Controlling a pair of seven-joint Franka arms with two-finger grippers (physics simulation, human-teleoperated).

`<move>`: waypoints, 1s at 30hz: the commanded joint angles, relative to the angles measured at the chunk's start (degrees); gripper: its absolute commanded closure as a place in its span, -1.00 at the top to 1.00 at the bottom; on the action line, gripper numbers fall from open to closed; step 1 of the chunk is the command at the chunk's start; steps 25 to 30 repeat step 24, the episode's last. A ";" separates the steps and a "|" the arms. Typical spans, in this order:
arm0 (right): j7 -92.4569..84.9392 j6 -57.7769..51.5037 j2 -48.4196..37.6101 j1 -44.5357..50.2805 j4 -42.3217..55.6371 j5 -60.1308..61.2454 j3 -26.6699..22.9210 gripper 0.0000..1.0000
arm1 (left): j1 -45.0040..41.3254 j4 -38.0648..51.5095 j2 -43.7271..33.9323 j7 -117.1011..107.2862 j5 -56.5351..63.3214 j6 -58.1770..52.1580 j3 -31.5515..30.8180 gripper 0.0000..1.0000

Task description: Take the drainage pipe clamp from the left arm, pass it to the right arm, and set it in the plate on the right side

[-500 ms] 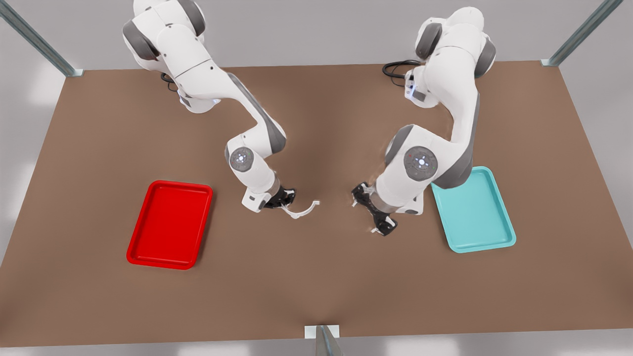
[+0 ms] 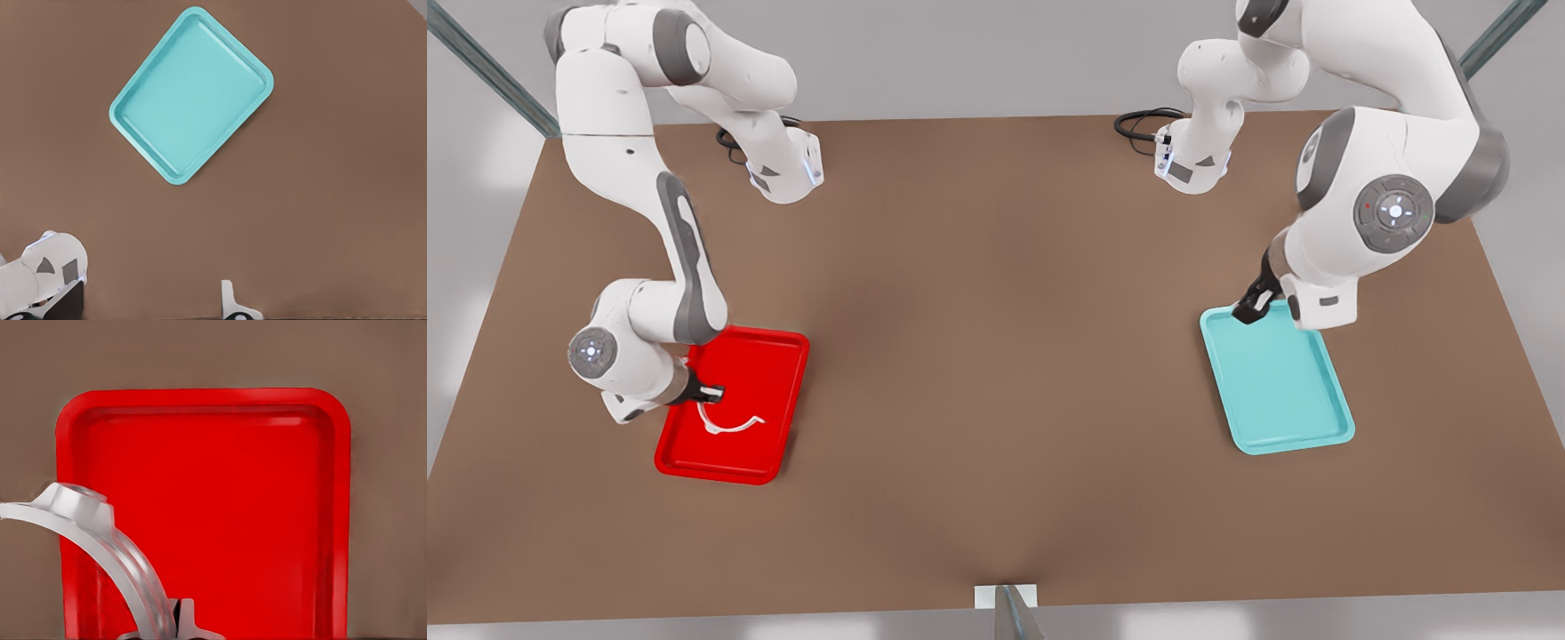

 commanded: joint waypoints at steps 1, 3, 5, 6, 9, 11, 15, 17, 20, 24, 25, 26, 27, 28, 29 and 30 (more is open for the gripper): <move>-20.56 -5.13 0.81 -0.13 -0.02 -3.30 -1.06 -0.57 | 0.10 0.12 -0.16 64.93 -1.20 -1.39 -0.07 1.00; -19.24 -5.48 2.48 -0.04 -0.38 -4.88 -0.97 -0.57 | 0.01 0.47 -0.51 62.11 -1.37 -1.65 -0.51 1.00; -19.07 -5.48 3.36 -0.13 -0.38 -4.88 -1.06 -0.57 | -0.17 0.47 -0.51 58.95 -1.55 -1.65 -1.13 1.00; -18.98 -5.48 3.89 -0.13 -0.29 -4.80 -1.06 -0.57 | -0.17 0.47 -0.51 58.95 -1.55 -1.56 -1.22 1.00; -18.89 -5.48 4.94 -1.09 -0.02 -4.18 -1.06 1.00 | 0.01 0.39 -0.07 59.38 -1.29 -1.56 -0.95 1.00; -18.89 -5.57 4.94 -1.09 -0.02 -4.27 -1.06 1.00 | 0.01 0.47 -0.07 59.03 -1.46 -1.56 -1.04 1.00; -18.89 -18.30 4.33 -0.48 8.32 -2.87 -0.62 1.00 | 0.01 0.47 -0.25 59.03 -1.20 -1.56 -1.22 1.00; -11.60 -40.53 2.75 2.77 22.03 -0.75 -0.44 1.00 | 0.01 0.47 -0.16 59.03 -1.20 -1.56 -1.13 1.00; 0.09 -48.64 -7.53 3.83 24.32 1.36 -0.62 1.00 | 0.01 0.47 -0.16 59.03 -1.20 -1.56 -1.13 1.00; 0.09 -47.85 -14.48 4.27 23.71 0.21 -0.71 1.00 | 0.45 0.47 0.10 59.12 -0.94 -1.48 -0.95 1.00; 0.09 -47.85 -14.48 4.27 23.71 0.21 -0.71 1.00 | 0.45 0.47 0.10 59.12 -0.94 -1.48 -0.95 1.00; 0.09 -47.85 -14.48 4.27 23.71 0.21 -0.71 1.00 | 0.45 0.47 0.10 59.12 -0.94 -1.48 -0.95 1.00; 0.09 -47.85 -14.48 4.27 23.71 0.21 -0.71 1.00 | 0.45 0.47 0.10 59.12 -0.94 -1.48 -0.95 1.00; 0.09 -47.85 -14.48 4.27 23.71 0.21 -0.71 1.00 | 0.45 0.47 0.10 59.12 -0.94 -1.48 -0.95 1.00; 0.09 -47.85 -14.48 4.27 23.71 0.21 -0.71 1.00 | 0.45 0.47 0.10 59.12 -0.94 -1.48 -0.95 1.00; 0.09 -47.85 -14.48 4.27 23.71 0.21 -0.71 1.00 | 0.45 0.47 0.10 59.12 -0.94 -1.48 -0.95 1.00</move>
